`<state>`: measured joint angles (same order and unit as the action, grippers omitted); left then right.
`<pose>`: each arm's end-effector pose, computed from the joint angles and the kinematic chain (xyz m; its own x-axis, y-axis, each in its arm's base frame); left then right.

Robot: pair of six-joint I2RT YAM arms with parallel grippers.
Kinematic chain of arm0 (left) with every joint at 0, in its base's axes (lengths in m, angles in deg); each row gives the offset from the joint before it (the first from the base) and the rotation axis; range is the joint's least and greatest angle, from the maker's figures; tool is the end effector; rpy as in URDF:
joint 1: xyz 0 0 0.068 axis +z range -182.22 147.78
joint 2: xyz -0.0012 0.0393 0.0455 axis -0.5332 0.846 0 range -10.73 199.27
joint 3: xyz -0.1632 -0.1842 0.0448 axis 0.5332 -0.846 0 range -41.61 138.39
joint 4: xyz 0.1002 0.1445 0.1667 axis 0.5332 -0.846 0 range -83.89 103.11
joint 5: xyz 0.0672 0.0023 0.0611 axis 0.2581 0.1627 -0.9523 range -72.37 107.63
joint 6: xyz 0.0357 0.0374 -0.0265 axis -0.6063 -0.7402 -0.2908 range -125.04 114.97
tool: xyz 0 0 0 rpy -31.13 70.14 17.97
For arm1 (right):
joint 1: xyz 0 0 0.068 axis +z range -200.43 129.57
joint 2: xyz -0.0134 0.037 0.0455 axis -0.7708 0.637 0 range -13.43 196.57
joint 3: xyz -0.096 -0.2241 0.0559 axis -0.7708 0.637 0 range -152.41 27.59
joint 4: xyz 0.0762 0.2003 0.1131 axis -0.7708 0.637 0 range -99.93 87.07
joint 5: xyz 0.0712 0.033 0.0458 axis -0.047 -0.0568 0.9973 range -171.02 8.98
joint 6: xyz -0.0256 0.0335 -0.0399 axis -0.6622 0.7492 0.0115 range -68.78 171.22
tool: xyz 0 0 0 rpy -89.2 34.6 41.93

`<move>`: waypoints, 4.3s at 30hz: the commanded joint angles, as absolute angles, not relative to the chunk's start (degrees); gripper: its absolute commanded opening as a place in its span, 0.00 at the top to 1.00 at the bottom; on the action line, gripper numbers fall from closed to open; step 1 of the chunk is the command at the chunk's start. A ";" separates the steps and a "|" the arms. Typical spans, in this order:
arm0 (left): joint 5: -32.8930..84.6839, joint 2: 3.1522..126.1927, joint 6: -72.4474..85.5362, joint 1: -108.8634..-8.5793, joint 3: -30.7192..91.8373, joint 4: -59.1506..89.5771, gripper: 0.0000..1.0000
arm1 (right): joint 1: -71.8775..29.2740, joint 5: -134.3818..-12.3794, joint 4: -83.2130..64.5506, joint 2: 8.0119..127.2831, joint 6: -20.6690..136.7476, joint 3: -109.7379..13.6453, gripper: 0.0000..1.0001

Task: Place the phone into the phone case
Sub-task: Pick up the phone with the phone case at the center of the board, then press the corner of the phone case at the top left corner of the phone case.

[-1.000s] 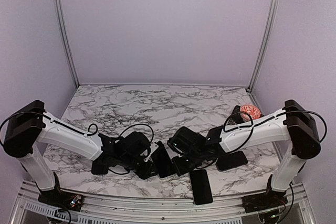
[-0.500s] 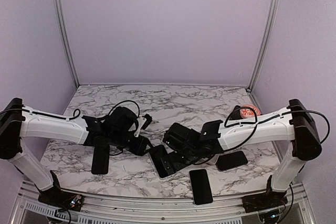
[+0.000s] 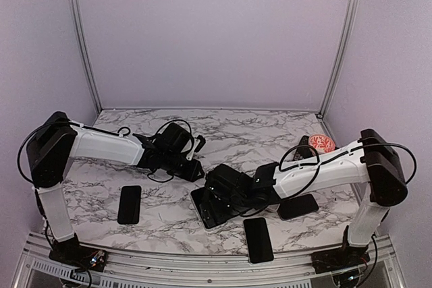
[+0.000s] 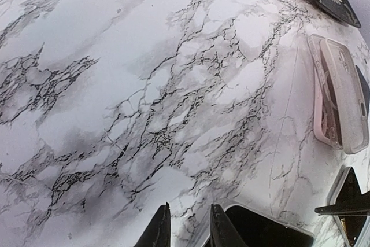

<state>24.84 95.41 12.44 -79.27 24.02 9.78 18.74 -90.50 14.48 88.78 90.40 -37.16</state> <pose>0.2548 -0.2813 0.1645 -0.6868 0.3005 -0.6618 0.6097 0.7339 -0.2995 0.1271 0.3151 0.1582 -0.8080 -0.3715 -0.4573 -0.4951 0.8488 0.1853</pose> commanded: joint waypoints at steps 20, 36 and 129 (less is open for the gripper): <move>28.00 98.08 10.48 -81.01 19.66 6.66 0.80 | 21.20 -98.83 22.65 102.25 90.10 -46.88 0.11; 31.12 97.91 10.64 -88.90 16.48 4.33 0.80 | 19.91 -95.88 16.67 102.81 86.04 -45.82 0.14; 51.30 84.02 30.19 -79.74 4.89 38.23 0.47 | 22.17 -105.10 -4.66 80.43 65.58 -28.55 0.56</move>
<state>49.86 84.44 30.30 -79.95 4.76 36.46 21.73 -103.22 -0.50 81.59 66.27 -28.70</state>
